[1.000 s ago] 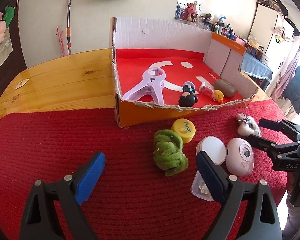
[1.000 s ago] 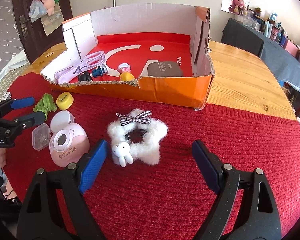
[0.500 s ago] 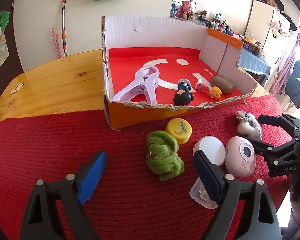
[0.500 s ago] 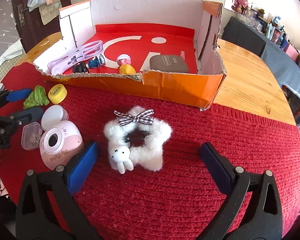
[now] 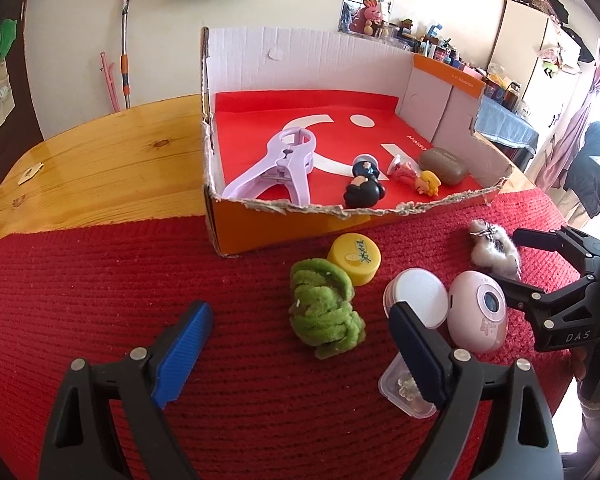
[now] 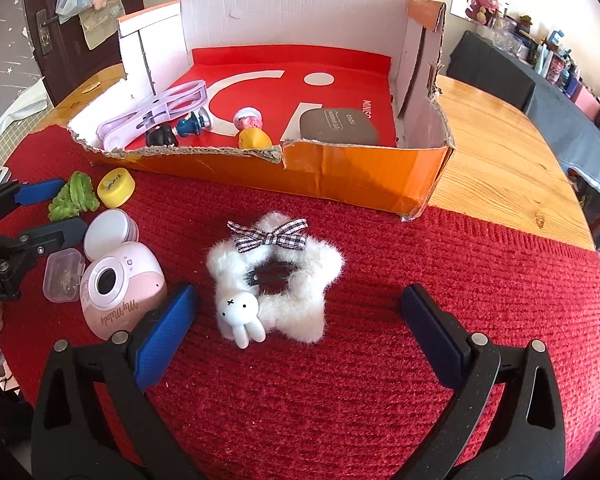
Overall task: Organize objects
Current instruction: 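Grasp the green scrunchie with the left tool while the right tool grasps the white fluffy star, then carry the green scrunchie and white star into the box with both tools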
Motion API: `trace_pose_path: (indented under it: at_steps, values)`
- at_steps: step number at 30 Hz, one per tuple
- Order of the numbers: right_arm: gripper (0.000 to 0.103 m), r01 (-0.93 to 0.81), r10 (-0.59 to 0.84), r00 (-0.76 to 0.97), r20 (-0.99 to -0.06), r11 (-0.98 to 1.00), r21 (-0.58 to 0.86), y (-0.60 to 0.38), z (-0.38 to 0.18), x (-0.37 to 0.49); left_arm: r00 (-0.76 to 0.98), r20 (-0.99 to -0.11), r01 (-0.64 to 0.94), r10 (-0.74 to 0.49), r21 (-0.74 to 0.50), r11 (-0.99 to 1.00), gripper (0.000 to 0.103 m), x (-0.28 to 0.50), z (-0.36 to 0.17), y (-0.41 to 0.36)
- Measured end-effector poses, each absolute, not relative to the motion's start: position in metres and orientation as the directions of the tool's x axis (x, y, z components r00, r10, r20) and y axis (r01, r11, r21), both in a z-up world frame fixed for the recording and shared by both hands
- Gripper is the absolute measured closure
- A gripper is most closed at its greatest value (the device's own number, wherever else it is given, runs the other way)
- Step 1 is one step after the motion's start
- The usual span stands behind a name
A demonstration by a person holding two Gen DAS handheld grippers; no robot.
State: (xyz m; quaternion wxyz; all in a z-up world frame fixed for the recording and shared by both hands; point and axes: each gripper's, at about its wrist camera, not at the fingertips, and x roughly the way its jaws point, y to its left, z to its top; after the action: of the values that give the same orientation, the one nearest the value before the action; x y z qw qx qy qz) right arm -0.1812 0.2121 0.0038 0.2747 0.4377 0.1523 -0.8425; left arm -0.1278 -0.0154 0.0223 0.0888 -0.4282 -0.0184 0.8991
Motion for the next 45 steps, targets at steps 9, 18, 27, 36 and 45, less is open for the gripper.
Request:
trace_pose_path:
  at_steps: [9,18,27,36,45]
  values:
    - [0.035,0.601,-0.368,-0.494,-0.788,-0.799,-0.004,0.216,0.010,-0.176,-0.635,-0.751,-0.161,0.181,-0.100,-0.982,0.041,-0.126,0.025,-0.014]
    - [0.062,0.631,-0.409,-0.495,-0.767,-0.776,0.007,0.215,0.013,-0.169,-0.645,-0.730,-0.199,0.227,-0.126,-0.972,0.072,-0.117,0.032,-0.012]
    - [0.062,0.650,-0.460,-0.508,-0.728,-0.760,0.027,0.218,0.036,-0.156,-0.688,-0.681,-0.243,0.251,-0.110,-0.964,0.072,-0.100,0.058,-0.005]
    - [0.062,0.661,-0.492,-0.487,-0.721,-0.748,0.064,0.221,0.044,-0.153,-0.690,-0.672,-0.265,0.270,-0.113,-0.958,0.072,-0.098,0.065,0.003]
    - [0.062,0.681,-0.519,-0.488,-0.701,-0.729,0.066,0.220,0.062,-0.150,-0.697,-0.651,-0.299,0.300,-0.117,-0.947,0.072,-0.108,0.084,0.012]
